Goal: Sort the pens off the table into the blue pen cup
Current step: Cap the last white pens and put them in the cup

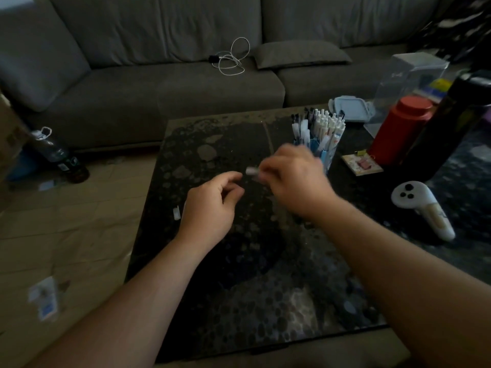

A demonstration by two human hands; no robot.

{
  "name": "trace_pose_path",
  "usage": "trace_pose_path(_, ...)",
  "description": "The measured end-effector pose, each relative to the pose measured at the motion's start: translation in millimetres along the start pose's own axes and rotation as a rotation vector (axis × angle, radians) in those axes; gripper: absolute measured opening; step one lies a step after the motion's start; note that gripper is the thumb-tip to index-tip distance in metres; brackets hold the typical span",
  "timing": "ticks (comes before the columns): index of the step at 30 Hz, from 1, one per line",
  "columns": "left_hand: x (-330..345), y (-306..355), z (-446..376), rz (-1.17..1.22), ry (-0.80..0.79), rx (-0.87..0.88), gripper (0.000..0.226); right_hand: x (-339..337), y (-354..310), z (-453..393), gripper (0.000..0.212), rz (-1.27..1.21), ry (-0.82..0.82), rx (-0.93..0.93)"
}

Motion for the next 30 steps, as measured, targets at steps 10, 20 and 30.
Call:
trace_pose_path(10, 9, 3, 4, -0.009, -0.05, 0.02, 0.027, -91, 49, -12, 0.009, -0.537, 0.759, 0.371)
trace_pose_path(20, 11, 7, 7, -0.036, -0.088, 0.053, 0.022, -44, 75, -15, 0.018, -0.094, 0.34, 0.503)
trace_pose_path(30, 17, 12, 9, -0.129, -0.21, 0.146, 0.02, -43, 71, -9, 0.06, -0.192, 0.338, 0.514)
Point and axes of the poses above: each hand's wrist, its own z-axis away from the middle knuckle, its own x-axis out of the palm, y = z × x, the point moved 3 cm from there along -z, towards the middle knuckle, and after that the axes turned 8 degrees about -z, right-handed, at the moved point
